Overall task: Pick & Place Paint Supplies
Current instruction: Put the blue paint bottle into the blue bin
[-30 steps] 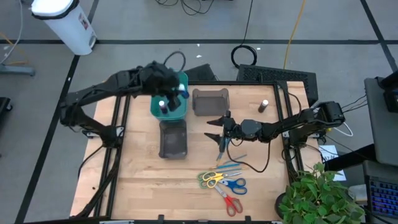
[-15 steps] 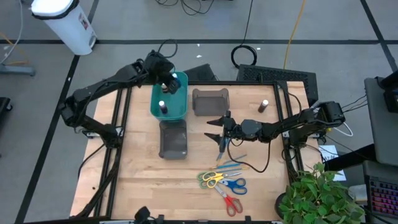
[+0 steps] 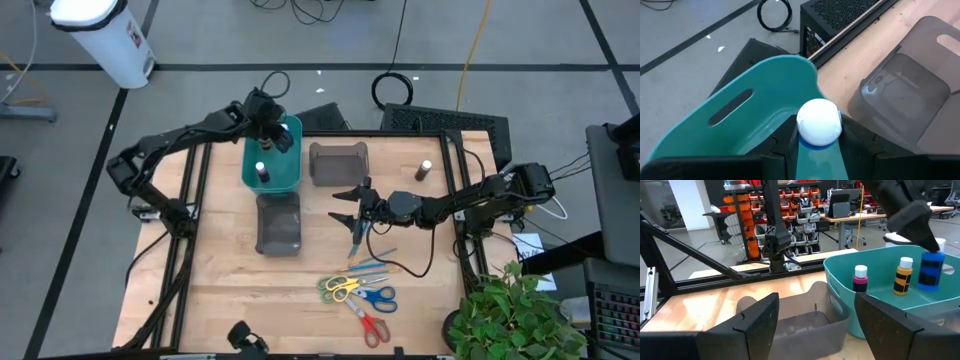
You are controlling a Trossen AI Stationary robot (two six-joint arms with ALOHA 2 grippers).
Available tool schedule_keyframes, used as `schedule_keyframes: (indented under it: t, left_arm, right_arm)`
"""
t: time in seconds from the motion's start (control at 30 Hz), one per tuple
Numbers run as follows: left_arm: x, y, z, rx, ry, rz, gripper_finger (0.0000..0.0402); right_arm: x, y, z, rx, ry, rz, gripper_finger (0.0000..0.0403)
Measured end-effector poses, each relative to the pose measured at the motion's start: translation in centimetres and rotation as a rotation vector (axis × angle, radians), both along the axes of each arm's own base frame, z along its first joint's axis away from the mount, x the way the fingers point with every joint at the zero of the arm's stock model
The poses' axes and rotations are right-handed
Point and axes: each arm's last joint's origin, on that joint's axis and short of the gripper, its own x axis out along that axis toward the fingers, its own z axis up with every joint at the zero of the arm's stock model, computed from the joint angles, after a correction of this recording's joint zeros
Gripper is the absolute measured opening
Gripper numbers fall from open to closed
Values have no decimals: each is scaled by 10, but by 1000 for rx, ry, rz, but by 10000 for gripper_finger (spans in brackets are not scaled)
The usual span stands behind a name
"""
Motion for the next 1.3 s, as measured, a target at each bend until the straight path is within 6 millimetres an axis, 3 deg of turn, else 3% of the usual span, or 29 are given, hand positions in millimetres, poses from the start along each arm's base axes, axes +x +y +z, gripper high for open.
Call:
schedule_keyframes:
  t: [0.47,0.83,1.3]
  left_arm:
    - [19,14,-42,33,137,42,116]
    - [26,19,-53,43,132,42,116]
    - [27,18,-52,37,124,56,116]
  right_arm:
    - [0,0,0,0,2,-1,251]
    - [0,-1,0,-11,5,-4,251]
    - [0,-5,0,-11,3,-16,251]
